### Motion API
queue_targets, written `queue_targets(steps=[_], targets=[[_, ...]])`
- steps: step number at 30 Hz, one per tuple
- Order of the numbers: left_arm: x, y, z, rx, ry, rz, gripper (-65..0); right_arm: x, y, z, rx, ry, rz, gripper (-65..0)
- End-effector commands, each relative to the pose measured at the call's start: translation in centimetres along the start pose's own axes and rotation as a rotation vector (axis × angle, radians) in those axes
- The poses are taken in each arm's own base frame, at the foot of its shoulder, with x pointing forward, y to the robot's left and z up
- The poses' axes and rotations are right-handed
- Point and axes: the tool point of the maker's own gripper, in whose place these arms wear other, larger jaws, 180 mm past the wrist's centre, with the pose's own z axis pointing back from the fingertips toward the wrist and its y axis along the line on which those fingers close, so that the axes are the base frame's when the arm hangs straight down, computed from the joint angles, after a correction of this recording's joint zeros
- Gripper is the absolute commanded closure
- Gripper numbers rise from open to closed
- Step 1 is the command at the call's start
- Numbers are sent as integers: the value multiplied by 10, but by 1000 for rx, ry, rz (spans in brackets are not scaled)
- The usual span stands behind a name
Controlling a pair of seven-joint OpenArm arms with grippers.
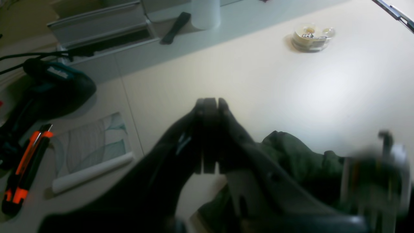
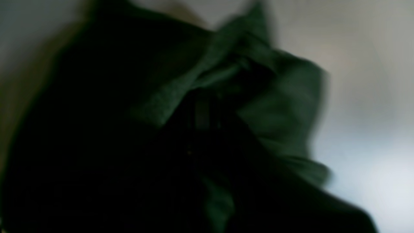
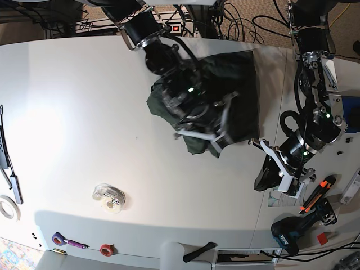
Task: Layout the t-shirt on the table in an organized manner, then fold the t-shirt properly
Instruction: 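Grasp the folded shirt bundle with both grippers and lift it, then fold the bundle over with both grippers, compacting it into a square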
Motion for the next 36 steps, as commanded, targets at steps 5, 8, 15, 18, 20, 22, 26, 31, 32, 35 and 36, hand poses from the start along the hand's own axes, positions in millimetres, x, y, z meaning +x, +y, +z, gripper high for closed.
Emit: queue_targets(steps=[5, 8, 15, 18, 20, 22, 26, 31, 32, 35, 36], targets=[[17, 2, 2, 2, -52, -17, 0, 24, 57, 7, 112, -77, 169, 0], [17, 2, 2, 2, -52, -17, 0, 24, 75, 9, 131, -86, 256, 0], [15, 9, 5, 21, -40, -16, 0, 39, 2, 11, -191, -74, 260, 0], [11, 10, 7, 15, -20, -18, 0, 35, -40, 13, -271, -23, 162, 0], [9, 11, 9, 9, -14, -20, 0, 26, -63, 15, -304, 8, 88, 0], [7, 10, 9, 3, -7, -20, 0, 19, -77, 15, -297, 27, 11, 0], [5, 7, 10, -11, -8, -11, 0, 10, -72, 15, -188, 55, -72, 0], [-4, 4, 10, -22, 15, -9, 0, 23, -75, 52, -231, -35, -60, 0], [-7, 1, 10, -41, 21, -10, 0, 28, -79, 63, -254, -67, -55, 0], [-18, -30, 15, -204, 40, -18, 0, 41, -88, 79, -294, -143, -38, 0], [-23, -44, 19, -279, 52, -22, 0, 42, -90, 79, -299, -156, -34, 0]])
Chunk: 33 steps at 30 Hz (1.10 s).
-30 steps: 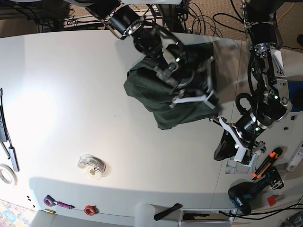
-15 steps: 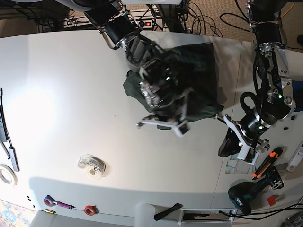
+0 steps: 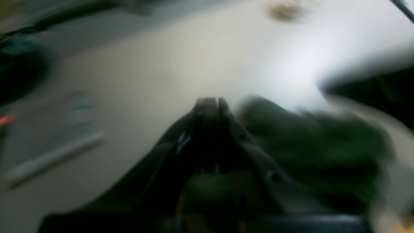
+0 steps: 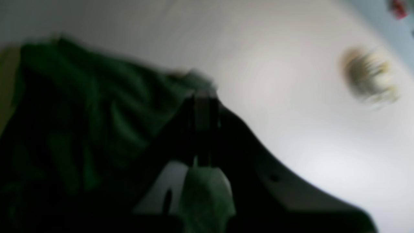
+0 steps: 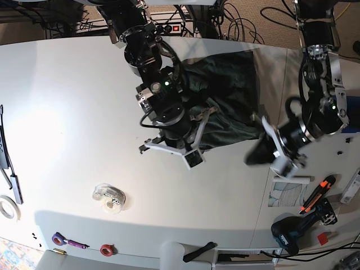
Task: Layout the t-shirt on the table in an organized manner, then fold the t-shirt properly
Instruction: 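Fold the bundle over with both grippers, compacting it into a square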
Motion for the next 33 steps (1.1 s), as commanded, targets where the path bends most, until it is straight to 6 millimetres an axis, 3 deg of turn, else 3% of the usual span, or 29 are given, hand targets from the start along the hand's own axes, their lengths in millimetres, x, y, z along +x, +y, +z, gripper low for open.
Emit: queue_targets(steps=[1, 6, 12, 16, 20, 28, 33], targets=[[11, -9, 4, -53, -35, -19, 0, 12, -6, -1, -17, -45, 1, 0], [-23, -47, 10, -241, 95, 39, 0, 9, -40, -27, -62, -24, 18, 0], [-34, -83, 22, -409, 101, 131, 0, 24, -56, -68, 70, 5, -12, 0], [-43, -94, 26, -445, 98, 177, 0, 25, -44, -91, 204, 55, 20, 0], [-61, -106, 30, -464, 136, 220, 0, 12, -24, -102, 346, 103, 27, 0], [-102, -149, 25, -547, 292, 215, 0, -1, -2, -96, 468, 141, 20, 0], [-152, -150, 16, -450, 537, 107, 0, -8, -2, -95, 468, 181, 29, 0]])
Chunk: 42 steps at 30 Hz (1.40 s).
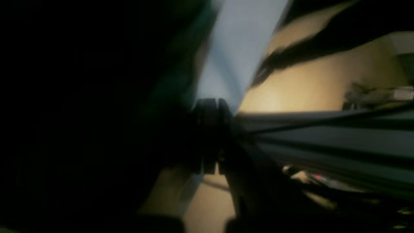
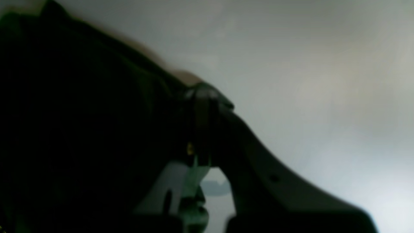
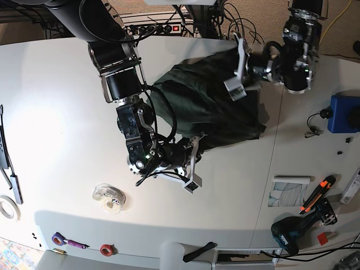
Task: Layout the t-shirt on the table in an organized manner, then fold the t-shirt properly
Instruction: 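Fold the bundle over with both grippers, compacting it into a square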
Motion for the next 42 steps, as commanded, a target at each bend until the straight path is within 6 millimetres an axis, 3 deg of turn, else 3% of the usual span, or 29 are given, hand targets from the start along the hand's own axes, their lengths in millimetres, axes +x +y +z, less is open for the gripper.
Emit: queue_targets(steps=[1, 4, 8, 16, 23, 32, 42], targets=[[8, 4, 1, 27, -24, -12, 0, 22, -3, 9, -4, -52, 21, 0], [1, 24, -4, 149, 18, -5, 0, 7, 7, 7, 52, 3, 32, 0], [-4, 56, 9, 309, 66, 22, 0, -19, 12, 5, 101, 43, 14, 0], [-9, 97, 45, 476, 81, 37, 0, -65, -14, 19, 107, 100, -63, 0], [22, 115, 58, 571, -57, 26, 0, -71, 1, 33, 246, 101, -124, 0], [53, 127, 70, 605, -158, -6, 0, -54, 27, 55, 212, 13, -5, 0], [52, 156, 55, 590, -169, 77, 0, -90, 29, 53, 95, 96, -11, 0]])
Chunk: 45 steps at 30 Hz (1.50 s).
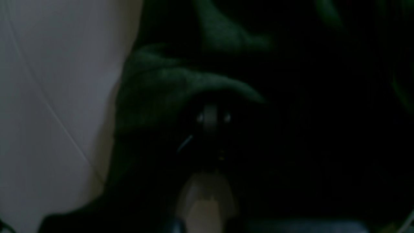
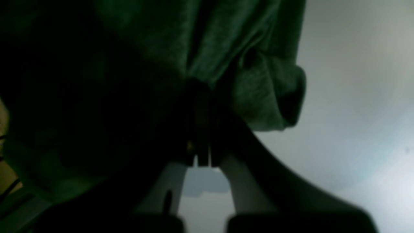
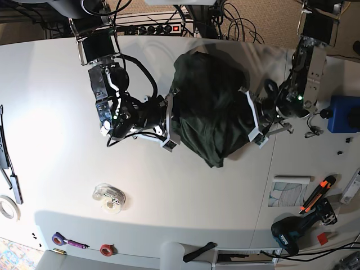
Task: Layout the t-shirt on the table in an organized manner, then fold the t-shirt properly
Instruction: 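Fold the bundle over with both grippers, compacting it into a square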
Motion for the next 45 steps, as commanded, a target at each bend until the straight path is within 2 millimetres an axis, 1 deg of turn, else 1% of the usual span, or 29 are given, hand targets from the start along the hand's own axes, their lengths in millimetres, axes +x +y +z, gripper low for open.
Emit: queue_targets(steps=[1, 5, 9, 13, 15, 17, 21, 24, 26, 29, 32, 34, 36, 37, 39, 40, 41, 42, 43, 44, 45], targets=[[12, 7, 1, 12, -29, -2, 0, 11, -4, 6, -17, -36, 16, 0], [23, 8, -9, -10, -38, 6, 0, 4, -3, 4, -19, -21, 4, 0], [40, 13, -15, -9, -71, 21, 0, 2, -2, 3, -19, -17, -12, 0], [61, 22, -14, 6, -123, 22, 0, 2, -2, 3, -21, -15, -13, 0], [70, 25, -12, 13, -141, 14, 0, 1, -6, 3, -42, -10, -24, 0], [79, 28, -10, 20, -164, 8, 0, -2, -17, 4, -106, 5, -45, 0], [95, 35, -6, 45, -224, 26, 0, -9, -50, 10, -291, 33, -95, 0], [97, 35, -5, 44, -235, 24, 0, -9, -73, 20, -427, 26, -129, 0], [97, 35, -5, 46, -235, 22, 0, -4, -91, 30, -537, -9, -142, 0], [98, 37, -5, 55, -235, 14, 0, 11, -116, 49, -684, -79, -158, 0], [102, 40, -3, 66, -239, 8, 0, 25, -124, 60, -719, -115, -157, 0], [103, 42, -2, 70, -240, 8, 0, 30, -124, 61, -713, -125, -159, 0], [102, 42, -3, 69, -238, 8, 0, 32, -123, 60, -706, -129, -161, 0], [102, 42, -3, 69, -237, 8, -35, 30, -122, 59, -701, -116, -149, 0], [101, 42, -2, 71, -236, 8, -152, 27, -124, 61, -717, -86, -121, 0], [101, 43, -2, 71, -235, 7, -187, 26, -126, 63, -735, -79, -115, -13], [101, 43, -2, 72, -235, 7, -204, 25, -129, 65, -751, -73, -110, -95], [101, 43, -2, 71, -235, 7, -207, 25, -130, 67, -765, -72, -105, -178], [101, 43, -2, 71, -236, 7, -207, 27, -132, 69, -780, -75, -100, -242], [101, 43, -2, 71, -236, 7, -207, 29, -135, 73, -797, -81, -95, -278], [101, 43, -2, 71, -236, 7, -207, 32, -139, 77, -819, -89, -99, -283]])
